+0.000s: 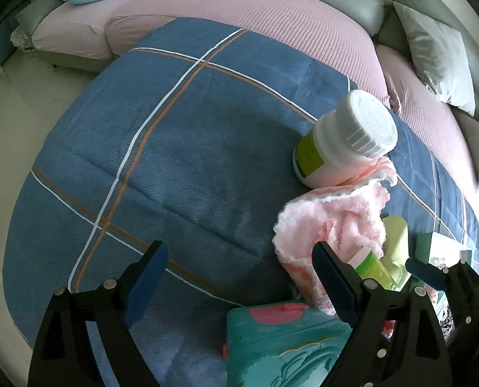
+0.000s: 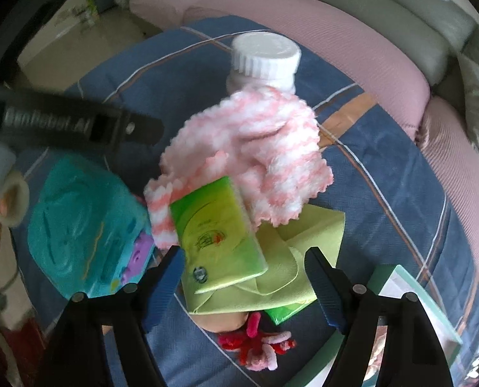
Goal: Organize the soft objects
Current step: 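Move both open tools over the pile of items beside the tray, then grasp the green tissue pack with the right tool while the left tool grasps the lime-green cloth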
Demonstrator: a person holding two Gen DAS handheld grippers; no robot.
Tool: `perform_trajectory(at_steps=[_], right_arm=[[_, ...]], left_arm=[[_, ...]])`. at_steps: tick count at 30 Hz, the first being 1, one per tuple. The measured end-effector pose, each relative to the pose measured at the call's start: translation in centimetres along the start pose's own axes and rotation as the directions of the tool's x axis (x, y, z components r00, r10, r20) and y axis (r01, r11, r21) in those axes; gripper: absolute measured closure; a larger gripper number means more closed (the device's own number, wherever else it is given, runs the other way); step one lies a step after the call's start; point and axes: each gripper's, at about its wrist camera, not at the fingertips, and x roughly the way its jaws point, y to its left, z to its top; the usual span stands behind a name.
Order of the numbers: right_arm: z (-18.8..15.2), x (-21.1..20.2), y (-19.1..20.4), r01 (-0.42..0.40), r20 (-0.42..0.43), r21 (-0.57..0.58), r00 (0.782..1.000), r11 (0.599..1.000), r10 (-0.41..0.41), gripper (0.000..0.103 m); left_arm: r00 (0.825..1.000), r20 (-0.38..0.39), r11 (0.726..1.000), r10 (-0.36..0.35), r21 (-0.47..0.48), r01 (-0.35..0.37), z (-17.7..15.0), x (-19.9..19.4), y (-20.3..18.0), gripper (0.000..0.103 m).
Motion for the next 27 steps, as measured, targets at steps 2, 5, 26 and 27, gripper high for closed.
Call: perform_trajectory(at_steps=[2, 5, 26, 27], right_arm=[[-0.1, 0.0, 0.3, 0.012, -0.004, -0.021, 1.0, 1.0, -0.012, 0.023], [0.0, 0.3, 0.7, 0.031, -0.015, -0.039, 0.999, 0.999, -0.031, 0.023], [0.5, 1.0, -1.1, -0.022, 0.011, 0.061, 1.0, 0.998, 0.021, 0.038], [0.5, 0.8, -1.1, -0.029, 0.016, 0.068, 0.999, 0.997, 0.028, 0.044]], left_arm=[[1.0, 0.001, 1.0, 0.003, -0.001, -0.003, 0.0, -0.1, 0.1, 0.012], [1.0, 0.002, 1.0, 0.004, -0.003, -0.004, -0.1, -0.1, 0.1, 0.012], [1.0, 0.008, 1.0, 0.009, 0.025, -0.009, 0.2, -0.5, -1.0, 0.012], [1.0, 0.008, 1.0, 0.011, 0.026, -0.011, 0.1, -0.6, -1.1, 0.012]])
